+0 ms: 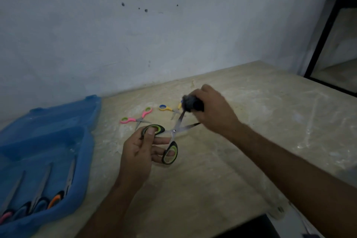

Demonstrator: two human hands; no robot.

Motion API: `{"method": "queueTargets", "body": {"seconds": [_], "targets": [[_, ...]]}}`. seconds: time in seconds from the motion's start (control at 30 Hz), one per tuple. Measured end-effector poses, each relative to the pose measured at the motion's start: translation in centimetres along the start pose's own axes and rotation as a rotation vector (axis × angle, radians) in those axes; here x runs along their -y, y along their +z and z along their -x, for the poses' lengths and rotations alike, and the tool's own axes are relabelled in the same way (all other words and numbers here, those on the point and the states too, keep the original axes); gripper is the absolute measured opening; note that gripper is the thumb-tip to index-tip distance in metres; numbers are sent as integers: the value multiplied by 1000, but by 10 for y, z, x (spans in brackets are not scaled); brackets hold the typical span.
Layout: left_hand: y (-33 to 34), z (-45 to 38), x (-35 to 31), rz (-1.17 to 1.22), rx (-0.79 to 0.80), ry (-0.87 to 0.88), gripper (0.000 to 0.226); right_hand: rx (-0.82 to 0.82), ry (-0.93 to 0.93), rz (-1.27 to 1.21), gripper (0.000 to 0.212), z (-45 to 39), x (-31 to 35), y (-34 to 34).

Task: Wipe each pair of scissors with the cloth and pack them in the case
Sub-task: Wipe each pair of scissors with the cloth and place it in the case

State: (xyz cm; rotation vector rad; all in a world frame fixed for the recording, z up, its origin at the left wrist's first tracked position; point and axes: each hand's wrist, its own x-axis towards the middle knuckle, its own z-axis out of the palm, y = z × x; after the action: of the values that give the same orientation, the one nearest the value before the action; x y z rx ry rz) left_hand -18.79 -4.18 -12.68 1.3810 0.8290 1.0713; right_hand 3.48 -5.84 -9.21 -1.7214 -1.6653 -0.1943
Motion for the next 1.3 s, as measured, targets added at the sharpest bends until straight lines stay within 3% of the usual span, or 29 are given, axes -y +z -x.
{"method": "queueTargets", "body": {"seconds": [0.1,0.27,0.43,0.53,0.7,0.9,0.97,1.13,1.3], "targets": [[1,-3,2,9,-27,2,28,-96,-5,-39,33,-1,8,-10],[7,0,2,-8,-50,38,25,96,-256,-96,38,42,47,7],[6,3,2,-22,-28,37,26,-68,13,9,28,-7,-1,-10],[4,-2,2,-7,-51,12,27,-156,13,-12,35,-4,5,-23],[6,3,1,-16,-54,28,26,110,-214,-40,39,42,40,5],[4,3,0,-14,-38,27,28,-131,92,4,25,2,-13,-10],[5,-1,1,-10,-55,9,28,-138,9,-46,29,11,8,-13],[8,2,2,1,-34,10,25,100,-233,-50,40,44,41,11],[6,3,4,8,-9,8,27,-55,54,24,32,3,-1,-1]]}}
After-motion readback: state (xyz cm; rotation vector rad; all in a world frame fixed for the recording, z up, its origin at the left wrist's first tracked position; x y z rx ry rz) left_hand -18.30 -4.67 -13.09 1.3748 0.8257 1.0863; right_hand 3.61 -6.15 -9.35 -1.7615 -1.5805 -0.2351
